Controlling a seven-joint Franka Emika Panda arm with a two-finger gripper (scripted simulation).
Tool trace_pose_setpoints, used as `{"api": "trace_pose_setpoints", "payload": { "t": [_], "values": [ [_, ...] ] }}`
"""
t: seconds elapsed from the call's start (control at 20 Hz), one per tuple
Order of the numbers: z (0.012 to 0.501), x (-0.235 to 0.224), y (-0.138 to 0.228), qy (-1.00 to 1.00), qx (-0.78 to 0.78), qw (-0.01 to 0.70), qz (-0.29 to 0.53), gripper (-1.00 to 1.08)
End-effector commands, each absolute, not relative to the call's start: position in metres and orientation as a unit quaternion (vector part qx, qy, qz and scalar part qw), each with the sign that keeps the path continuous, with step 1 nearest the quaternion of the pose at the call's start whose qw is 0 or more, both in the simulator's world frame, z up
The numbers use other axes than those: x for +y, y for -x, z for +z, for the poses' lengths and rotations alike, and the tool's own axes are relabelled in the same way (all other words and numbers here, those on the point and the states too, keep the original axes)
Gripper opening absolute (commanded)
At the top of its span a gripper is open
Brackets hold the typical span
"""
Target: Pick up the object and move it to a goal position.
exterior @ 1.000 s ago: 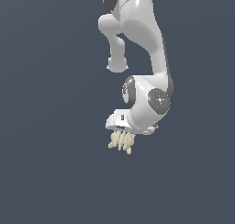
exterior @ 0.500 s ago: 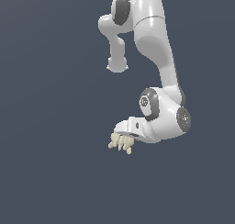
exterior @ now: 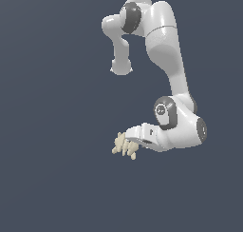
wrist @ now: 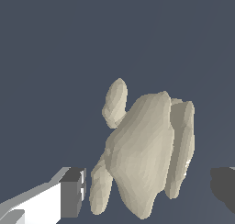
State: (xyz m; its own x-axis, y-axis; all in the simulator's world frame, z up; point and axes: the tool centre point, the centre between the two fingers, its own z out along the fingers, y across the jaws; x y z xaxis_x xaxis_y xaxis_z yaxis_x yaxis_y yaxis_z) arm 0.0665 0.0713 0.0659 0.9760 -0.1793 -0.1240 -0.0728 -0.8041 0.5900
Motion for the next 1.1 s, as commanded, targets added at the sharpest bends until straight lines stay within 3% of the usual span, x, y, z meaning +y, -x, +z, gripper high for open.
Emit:
{"api": "trace_pose_setpoints", "payload": {
  "t": [0.0, 1.05],
  "values": [
    [0.065, 0.074, -0.067, -0.943, -0.069, 0.313, -0.086, 1.08],
    [0.064, 0.069, -0.075, -0.926, -0.082, 0.361, -0.072, 1.08]
  ]
}}
